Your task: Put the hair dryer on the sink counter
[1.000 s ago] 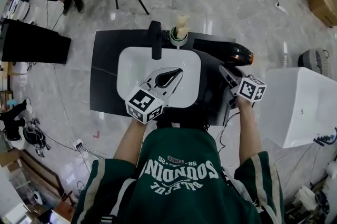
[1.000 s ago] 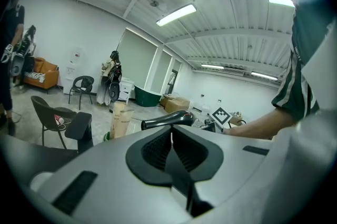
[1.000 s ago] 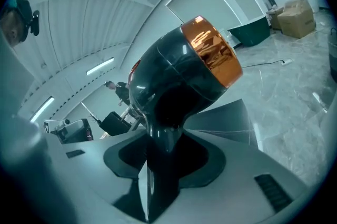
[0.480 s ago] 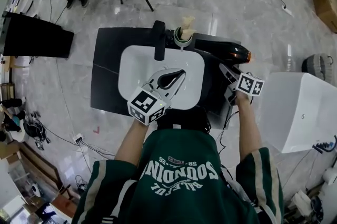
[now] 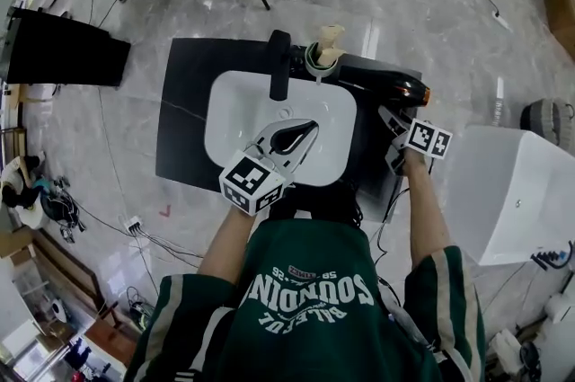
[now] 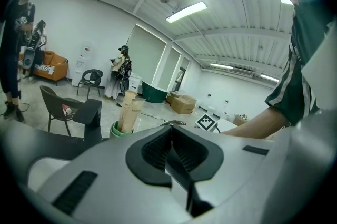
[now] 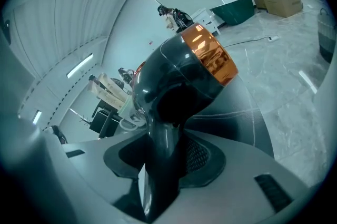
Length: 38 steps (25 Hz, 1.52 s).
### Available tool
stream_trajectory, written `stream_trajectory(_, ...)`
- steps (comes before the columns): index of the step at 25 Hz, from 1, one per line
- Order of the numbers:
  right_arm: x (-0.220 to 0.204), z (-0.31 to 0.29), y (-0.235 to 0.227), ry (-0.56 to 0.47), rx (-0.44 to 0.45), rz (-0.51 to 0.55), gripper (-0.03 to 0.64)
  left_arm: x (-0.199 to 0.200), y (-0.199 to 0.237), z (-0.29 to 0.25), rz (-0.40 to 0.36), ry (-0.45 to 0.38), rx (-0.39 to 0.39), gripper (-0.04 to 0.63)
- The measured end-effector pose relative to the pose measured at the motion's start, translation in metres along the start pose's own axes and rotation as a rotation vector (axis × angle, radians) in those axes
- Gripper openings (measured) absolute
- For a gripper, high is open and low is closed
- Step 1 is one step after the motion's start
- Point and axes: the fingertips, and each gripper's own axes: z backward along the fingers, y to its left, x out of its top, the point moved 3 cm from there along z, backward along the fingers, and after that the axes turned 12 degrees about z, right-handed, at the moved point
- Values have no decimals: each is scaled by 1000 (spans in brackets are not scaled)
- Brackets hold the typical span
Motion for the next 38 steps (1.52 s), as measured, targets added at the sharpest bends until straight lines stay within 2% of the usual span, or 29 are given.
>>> stream_trajectory(6, -5, -7, -7, 11, -20, -36, 184, -4, 4, 4, 11, -1, 12, 15)
stream_trajectory(22, -7, -12, -12, 40, -64, -43, 184, -6, 9, 18, 25, -1, 29, 15)
stream_trajectory(29, -12, -14, -16, 78, -111, -76, 184, -9, 10, 28, 19, -1, 36, 15)
stream_trajectory(38, -19, -17, -13, 149, -217, 1, 225, -11, 11, 47, 20, -13, 39, 15)
